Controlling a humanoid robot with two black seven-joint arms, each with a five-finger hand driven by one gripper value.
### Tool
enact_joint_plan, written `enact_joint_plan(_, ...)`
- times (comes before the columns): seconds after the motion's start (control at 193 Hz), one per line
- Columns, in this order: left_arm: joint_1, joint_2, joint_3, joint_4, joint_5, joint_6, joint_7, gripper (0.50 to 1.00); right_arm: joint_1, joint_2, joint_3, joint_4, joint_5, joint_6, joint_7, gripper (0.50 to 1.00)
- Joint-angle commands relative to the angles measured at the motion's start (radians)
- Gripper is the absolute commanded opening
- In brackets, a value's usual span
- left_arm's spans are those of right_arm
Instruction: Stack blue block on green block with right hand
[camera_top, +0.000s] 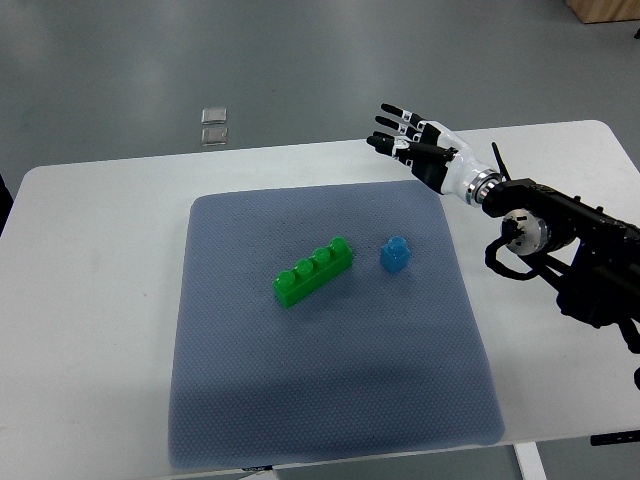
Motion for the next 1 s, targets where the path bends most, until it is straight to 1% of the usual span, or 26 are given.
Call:
enact_joint_plan(0.0,-0.001,0.000,0.001,0.000,0.000,0.000,0.000,1.000,0.003,-0.004,-0.003,-0.002,0.000,0.002,0.000,0.924)
enact_joint_plan(0.368,-0.014,0.000,0.000,-0.014,0.000,-0.002,0.000,1.000,0.008,-0.004,-0.009,0.001,-0.003,0.008,0.000,0.924)
enact_joint_plan(0.528,-0.015,0.000,0.004,-0.012,0.000,-0.002,0.000,1.000,0.008,-0.013,-0.010,0.003,-0.069,0.014,0.000,0.924)
enact_joint_plan(0.657,-0.014,0.000,0.004,-0.009,0.000,-0.002,0.000,1.000,0.011,-0.018,-0.006,0.006,-0.095,0.035,0.003,0.924)
enact_joint_plan(0.828,-0.015,0.000,0.000,-0.014,0.000,-0.002,0.000,1.000,0.011,-0.066,-0.009,0.006,-0.167,0.081,0.052,0.924)
enact_joint_plan(0.994,-0.015,0.000,0.004,-0.012,0.000,-0.002,0.000,1.000,0.011,-0.115,-0.009,0.020,-0.413,0.106,0.100,0.924)
